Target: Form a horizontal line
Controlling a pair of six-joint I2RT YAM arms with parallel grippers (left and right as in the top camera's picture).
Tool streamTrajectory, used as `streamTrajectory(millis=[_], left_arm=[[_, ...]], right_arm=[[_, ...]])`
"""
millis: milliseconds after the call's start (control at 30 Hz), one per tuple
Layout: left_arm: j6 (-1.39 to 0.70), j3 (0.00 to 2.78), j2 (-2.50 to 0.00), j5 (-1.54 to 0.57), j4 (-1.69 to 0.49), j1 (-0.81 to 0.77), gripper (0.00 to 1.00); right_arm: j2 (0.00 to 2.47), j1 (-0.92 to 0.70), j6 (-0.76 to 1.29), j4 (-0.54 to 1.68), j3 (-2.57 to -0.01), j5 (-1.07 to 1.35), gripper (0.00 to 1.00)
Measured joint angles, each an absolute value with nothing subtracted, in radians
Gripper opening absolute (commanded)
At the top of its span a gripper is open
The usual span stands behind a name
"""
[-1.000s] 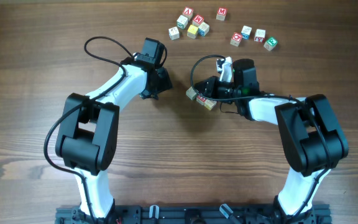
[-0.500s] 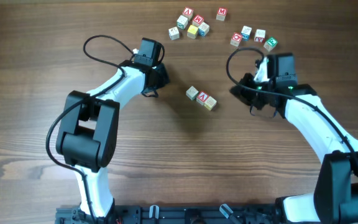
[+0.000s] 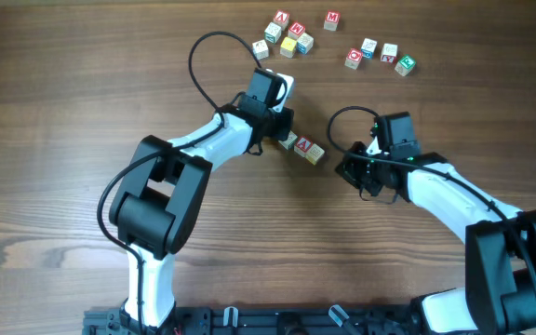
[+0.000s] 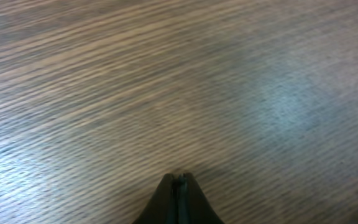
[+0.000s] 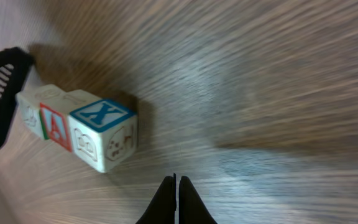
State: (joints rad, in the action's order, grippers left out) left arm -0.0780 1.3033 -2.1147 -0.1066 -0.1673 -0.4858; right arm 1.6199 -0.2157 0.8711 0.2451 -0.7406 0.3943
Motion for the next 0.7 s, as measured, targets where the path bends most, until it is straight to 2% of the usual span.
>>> streamTrajectory(millis=[700], left_arm=[[-0.051,1.316,-2.113,-0.147,-0.231,-0.489,0.04]], right_arm=[[1.773,-0.260,1.010,-0.041,-0.739,0.419,0.05]])
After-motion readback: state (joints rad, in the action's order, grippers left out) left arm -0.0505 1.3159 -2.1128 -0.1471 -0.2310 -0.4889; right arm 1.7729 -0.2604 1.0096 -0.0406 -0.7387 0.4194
